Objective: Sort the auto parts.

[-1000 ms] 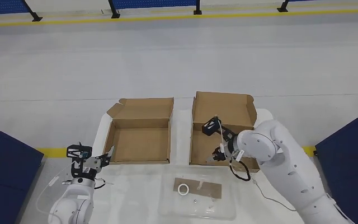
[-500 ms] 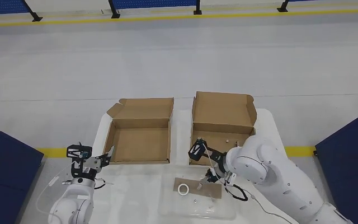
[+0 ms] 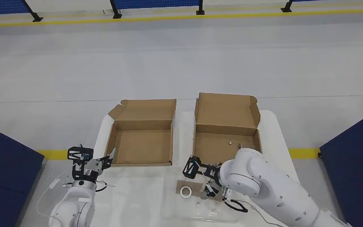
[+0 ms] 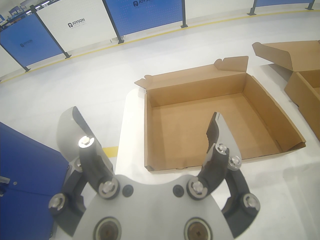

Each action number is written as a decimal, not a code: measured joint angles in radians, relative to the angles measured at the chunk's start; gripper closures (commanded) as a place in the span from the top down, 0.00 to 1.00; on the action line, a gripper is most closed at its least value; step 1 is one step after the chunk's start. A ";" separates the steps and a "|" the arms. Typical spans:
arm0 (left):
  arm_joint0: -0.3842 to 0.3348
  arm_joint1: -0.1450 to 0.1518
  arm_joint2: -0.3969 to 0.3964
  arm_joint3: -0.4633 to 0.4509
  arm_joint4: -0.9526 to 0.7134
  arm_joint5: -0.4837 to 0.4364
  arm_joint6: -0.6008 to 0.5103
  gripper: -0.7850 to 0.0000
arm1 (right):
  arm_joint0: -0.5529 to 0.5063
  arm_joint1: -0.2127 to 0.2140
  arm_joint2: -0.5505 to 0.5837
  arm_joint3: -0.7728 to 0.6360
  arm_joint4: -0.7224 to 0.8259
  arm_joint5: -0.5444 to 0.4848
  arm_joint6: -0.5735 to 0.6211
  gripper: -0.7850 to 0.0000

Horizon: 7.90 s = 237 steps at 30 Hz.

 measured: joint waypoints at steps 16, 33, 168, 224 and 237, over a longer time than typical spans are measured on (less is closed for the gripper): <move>0.000 0.000 0.000 0.000 0.000 0.000 0.000 1.00 | 0.060 -0.004 -0.133 0.058 0.021 -0.045 -0.004 1.00; 0.000 0.000 0.000 0.000 0.000 0.000 0.000 1.00 | 0.098 -0.051 -0.256 0.160 -0.009 -0.094 -0.019 1.00; 0.000 0.000 0.000 0.000 0.000 0.000 0.000 1.00 | -0.210 0.227 0.451 0.206 1.515 -0.246 -0.133 0.00; 0.000 0.000 0.000 0.000 0.000 0.000 0.000 1.00 | -0.031 0.088 0.211 0.081 2.452 0.105 -0.028 0.00; 0.000 0.000 0.000 0.000 0.000 0.000 0.000 1.00 | -0.063 0.073 0.217 0.058 2.446 0.124 -0.138 0.00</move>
